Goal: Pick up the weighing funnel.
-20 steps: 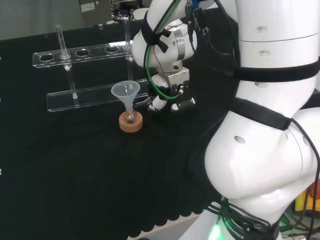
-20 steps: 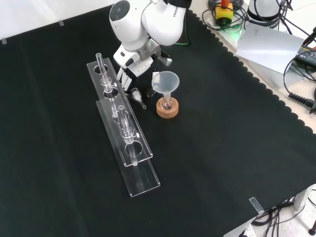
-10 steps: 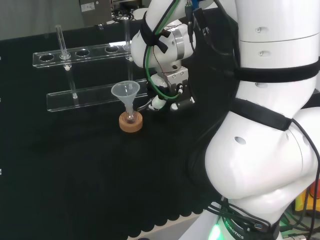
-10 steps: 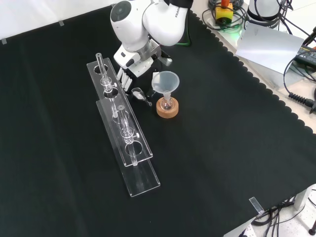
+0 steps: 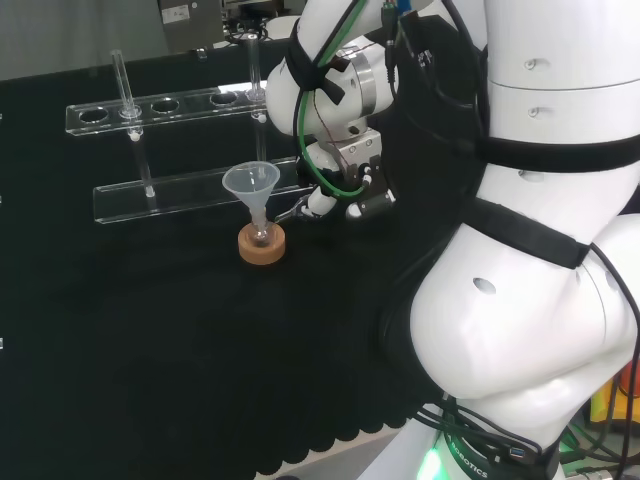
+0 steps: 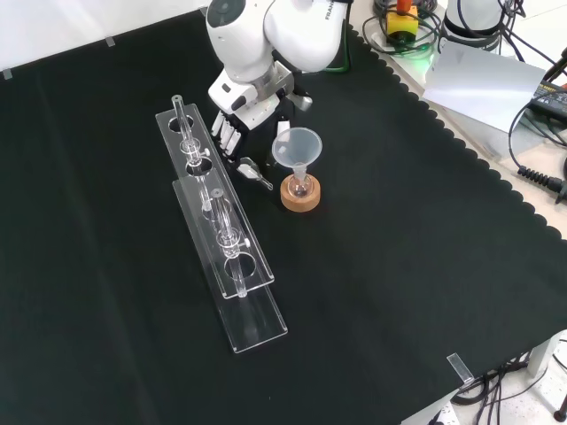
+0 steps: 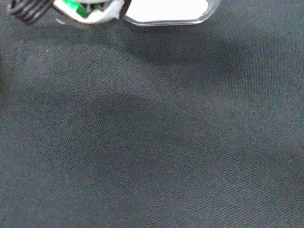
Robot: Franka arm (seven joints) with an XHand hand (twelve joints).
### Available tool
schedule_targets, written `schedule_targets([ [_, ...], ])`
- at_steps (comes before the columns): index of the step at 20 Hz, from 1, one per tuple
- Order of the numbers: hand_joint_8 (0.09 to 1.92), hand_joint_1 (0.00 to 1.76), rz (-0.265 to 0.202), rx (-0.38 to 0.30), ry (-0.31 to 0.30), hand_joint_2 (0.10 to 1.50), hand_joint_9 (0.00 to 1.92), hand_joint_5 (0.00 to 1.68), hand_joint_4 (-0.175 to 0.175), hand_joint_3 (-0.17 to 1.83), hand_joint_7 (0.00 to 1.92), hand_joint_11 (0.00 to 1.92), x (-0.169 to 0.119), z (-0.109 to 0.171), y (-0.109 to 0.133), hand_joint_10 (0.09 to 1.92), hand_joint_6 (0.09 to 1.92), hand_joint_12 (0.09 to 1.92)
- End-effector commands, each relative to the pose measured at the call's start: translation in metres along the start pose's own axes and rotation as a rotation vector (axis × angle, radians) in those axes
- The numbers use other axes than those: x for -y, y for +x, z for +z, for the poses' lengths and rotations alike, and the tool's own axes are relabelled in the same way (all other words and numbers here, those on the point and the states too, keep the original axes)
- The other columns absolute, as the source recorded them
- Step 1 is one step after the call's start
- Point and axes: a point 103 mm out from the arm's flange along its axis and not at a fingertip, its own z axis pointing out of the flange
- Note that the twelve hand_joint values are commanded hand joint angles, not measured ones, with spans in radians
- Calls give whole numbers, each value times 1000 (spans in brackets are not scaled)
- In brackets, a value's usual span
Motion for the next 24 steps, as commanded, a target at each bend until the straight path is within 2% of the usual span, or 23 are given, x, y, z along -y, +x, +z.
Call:
schedule_targets([
  [1, 712, 882, -35, 41, 5, 664, 868, 612, -45, 575, 671, 626, 1, -1, 0, 488, 751, 1232],
  [8, 715, 914, -82, 101, 9, 637, 746, 521, -35, 597, 566, 544, -3, 1, -3, 496, 755, 1258],
  [15, 716, 924, -90, 112, 13, 628, 706, 512, -31, 614, 542, 513, -5, 4, -8, 520, 755, 1275],
  [24, 720, 935, -105, 117, 20, 634, 712, 587, -19, 624, 556, 510, -9, 6, -10, 534, 783, 1276],
])
